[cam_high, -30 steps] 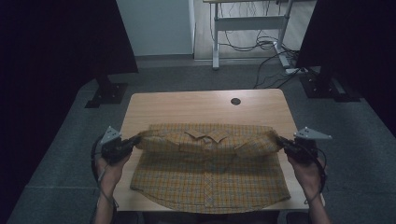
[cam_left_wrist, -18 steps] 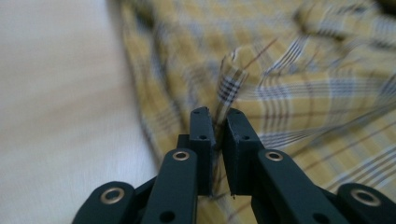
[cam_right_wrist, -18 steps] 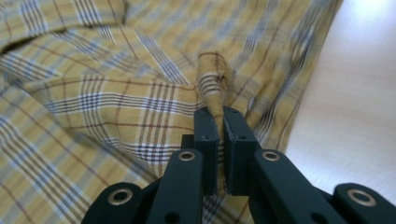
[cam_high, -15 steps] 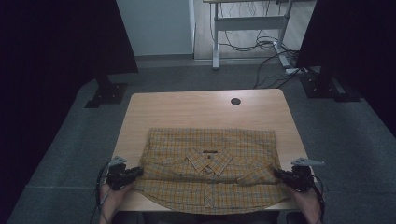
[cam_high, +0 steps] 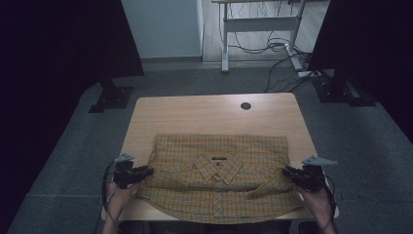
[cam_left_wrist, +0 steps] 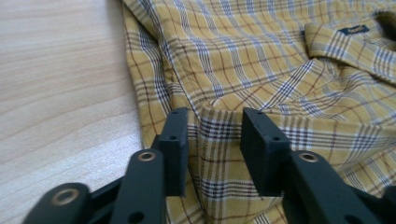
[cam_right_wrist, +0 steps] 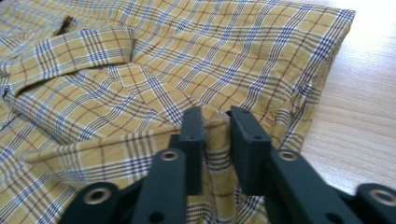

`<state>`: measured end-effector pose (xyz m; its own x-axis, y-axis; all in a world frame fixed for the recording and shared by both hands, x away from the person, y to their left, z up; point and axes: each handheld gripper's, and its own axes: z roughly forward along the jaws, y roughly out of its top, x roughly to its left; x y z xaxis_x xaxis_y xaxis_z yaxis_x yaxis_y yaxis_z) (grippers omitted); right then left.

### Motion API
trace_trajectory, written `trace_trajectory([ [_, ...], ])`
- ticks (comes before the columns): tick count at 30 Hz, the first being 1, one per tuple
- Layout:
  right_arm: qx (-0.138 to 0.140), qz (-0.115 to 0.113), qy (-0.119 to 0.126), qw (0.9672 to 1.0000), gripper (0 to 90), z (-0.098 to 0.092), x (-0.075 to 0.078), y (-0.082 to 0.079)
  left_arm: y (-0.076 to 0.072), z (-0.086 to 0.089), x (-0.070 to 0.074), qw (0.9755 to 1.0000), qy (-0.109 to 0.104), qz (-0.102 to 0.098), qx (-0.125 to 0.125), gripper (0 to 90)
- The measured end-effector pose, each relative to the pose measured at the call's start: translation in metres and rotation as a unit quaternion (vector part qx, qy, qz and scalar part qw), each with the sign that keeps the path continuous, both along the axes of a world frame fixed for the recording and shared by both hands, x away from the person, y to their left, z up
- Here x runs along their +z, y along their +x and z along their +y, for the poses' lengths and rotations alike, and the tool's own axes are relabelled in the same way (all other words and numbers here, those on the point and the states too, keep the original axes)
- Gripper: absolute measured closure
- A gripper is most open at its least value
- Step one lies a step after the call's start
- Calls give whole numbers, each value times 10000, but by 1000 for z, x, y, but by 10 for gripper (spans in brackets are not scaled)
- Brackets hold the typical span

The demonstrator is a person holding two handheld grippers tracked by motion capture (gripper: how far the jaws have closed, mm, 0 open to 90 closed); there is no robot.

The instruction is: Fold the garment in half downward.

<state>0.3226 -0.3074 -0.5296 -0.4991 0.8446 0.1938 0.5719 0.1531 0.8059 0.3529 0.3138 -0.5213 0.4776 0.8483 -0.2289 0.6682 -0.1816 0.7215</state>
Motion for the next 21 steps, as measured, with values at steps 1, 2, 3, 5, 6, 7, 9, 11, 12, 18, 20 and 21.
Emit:
trace_trajectory([
  [1, 6, 2, -13, 10000, 809, 0, 0, 0, 1, -1, -1, 10000, 2, 24, -36, 653],
  [2, 12, 13, -17, 10000, 822, -1, 1, 0, 2, -1, -2, 10000, 15, 31, -83, 675],
  [3, 16, 21, -25, 10000, 828, -1, 1, 0, 2, -2, -2, 9999, 28, 26, -107, 706],
  [5, 4, 32, -7, 10000, 834, -2, 1, -1, 2, -2, -2, 9999, 33, -12, -128, 782],
  [6, 2, 30, 15, 10000, 836, -3, 0, -1, 1, -2, -1, 9998, 54, -60, -156, 830],
  [7, -1, 24, 31, 10000, 838, -3, 0, -1, 0, -2, 1, 9998, 47, -134, -163, 873],
  [9, -22, -72, 45, 10000, 841, -4, 2, -2, -3, 0, 8, 9993, 6, -346, -146, 888],
  [11, -58, -237, 100, 9997, 844, -6, 8, -7, -8, 5, 19, 9978, -138, -629, -131, 891],
  [12, -72, -346, 150, 9993, 846, -7, 13, -10, -11, 8, 27, 9966, -261, -769, -148, 892],
  [18, -15, -931, 300, 9952, 846, -12, 49, -37, -38, 18, 64, 9893, -472, -1357, -262, 890],
  [20, 36, -897, 284, 9956, 846, -11, 51, -47, -46, 18, 59, 9909, -413, -1231, -339, 890],
  [21, 73, -816, 271, 9963, 846, -11, 48, -51, -50, 17, 53, 9923, -354, -1128, -373, 889],
])
